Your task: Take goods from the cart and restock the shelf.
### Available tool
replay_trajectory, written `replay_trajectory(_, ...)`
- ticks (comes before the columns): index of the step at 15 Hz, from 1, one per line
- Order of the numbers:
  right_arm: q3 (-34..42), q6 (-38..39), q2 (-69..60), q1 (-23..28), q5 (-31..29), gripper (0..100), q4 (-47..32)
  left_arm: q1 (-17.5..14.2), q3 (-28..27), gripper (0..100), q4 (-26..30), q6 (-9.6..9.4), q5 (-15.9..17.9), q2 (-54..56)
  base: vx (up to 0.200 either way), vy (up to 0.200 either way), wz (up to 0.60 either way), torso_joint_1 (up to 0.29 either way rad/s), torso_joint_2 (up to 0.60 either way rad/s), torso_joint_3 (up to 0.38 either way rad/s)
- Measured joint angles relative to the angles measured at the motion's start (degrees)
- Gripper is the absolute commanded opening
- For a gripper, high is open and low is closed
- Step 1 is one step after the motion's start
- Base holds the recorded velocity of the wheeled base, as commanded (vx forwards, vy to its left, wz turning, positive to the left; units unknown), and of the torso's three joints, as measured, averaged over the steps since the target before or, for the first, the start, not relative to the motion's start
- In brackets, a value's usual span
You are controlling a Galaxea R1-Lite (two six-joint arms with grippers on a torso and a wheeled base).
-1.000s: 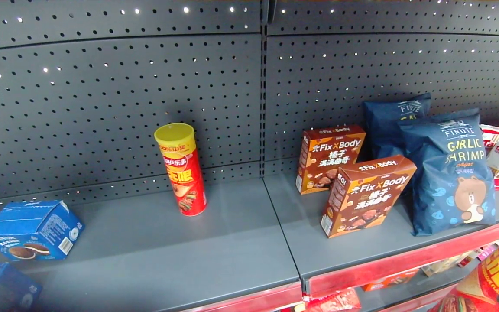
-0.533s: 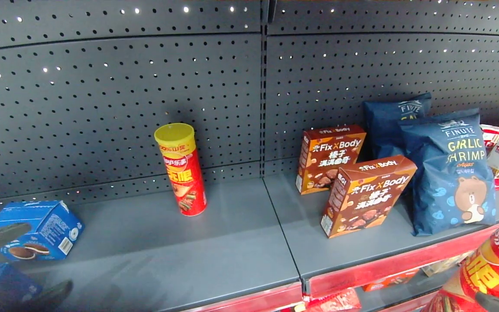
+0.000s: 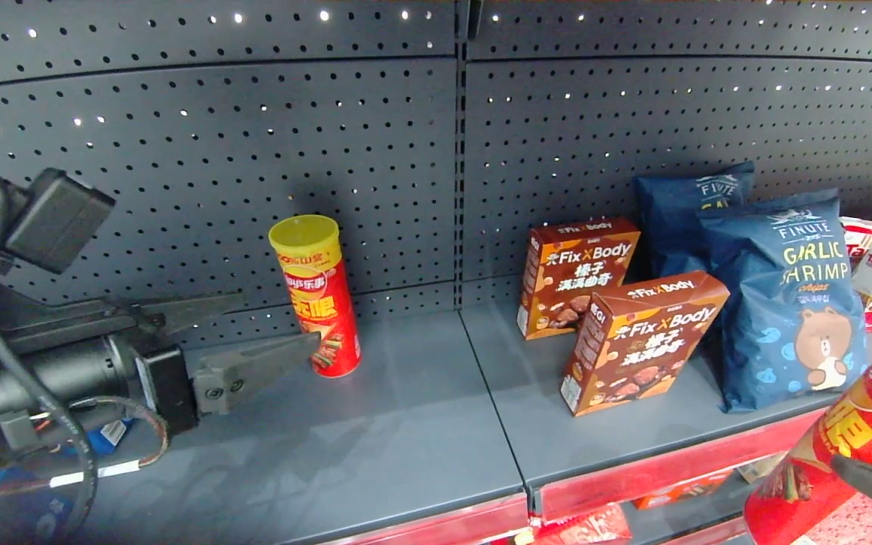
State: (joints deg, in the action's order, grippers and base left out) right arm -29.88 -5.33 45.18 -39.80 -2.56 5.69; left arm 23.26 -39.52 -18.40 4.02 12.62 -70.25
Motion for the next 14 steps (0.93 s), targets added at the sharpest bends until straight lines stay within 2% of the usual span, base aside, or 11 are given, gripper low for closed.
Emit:
replay_trajectory(2,0.5,0.0,-0.1,-0.2,1.0,0,-0.1,0.0,-0.3,100,0.0,-0.04,-0.1,-1.8,0.000,0.000,0.60,0.002,0.00,0.000)
replay_trajectory(7,0.5,0.0,0.5,0.0,2.4,0,-0.1,0.0,2.1,100,0.0,-0.26,-0.3,-2.6,0.000,0.000,0.00,0.000,0.00,0.000)
replay_trajectory(10,0.2,-0.1,1.2,0.0,2.2,0,0.1,-1.7,5.5,100,-0.2,-2.44,0.0,-1.9,0.000,0.000,0.00,0.000,0.00,0.000)
replay_trajectory(11,0.5,-0.1,1.3,0.0,2.3,0,0.0,-3.0,6.6,100,-0.8,-4.34,0.4,-2.0,0.000,0.000,0.00,0.000,0.00,0.000)
replay_trajectory(12,0.7,-0.1,1.5,0.0,2.3,0,-0.2,-5.2,7.8,100,-2.9,-5.90,2.2,-2.6,0.000,0.000,0.00,0.000,0.00,0.000)
replay_trajectory(14,1.1,-0.1,1.6,0.0,2.4,0,0.1,-9.7,10.2,100,-12.2,-7.17,8.5,-4.9,0.000,0.000,0.00,0.000,0.00,0.000)
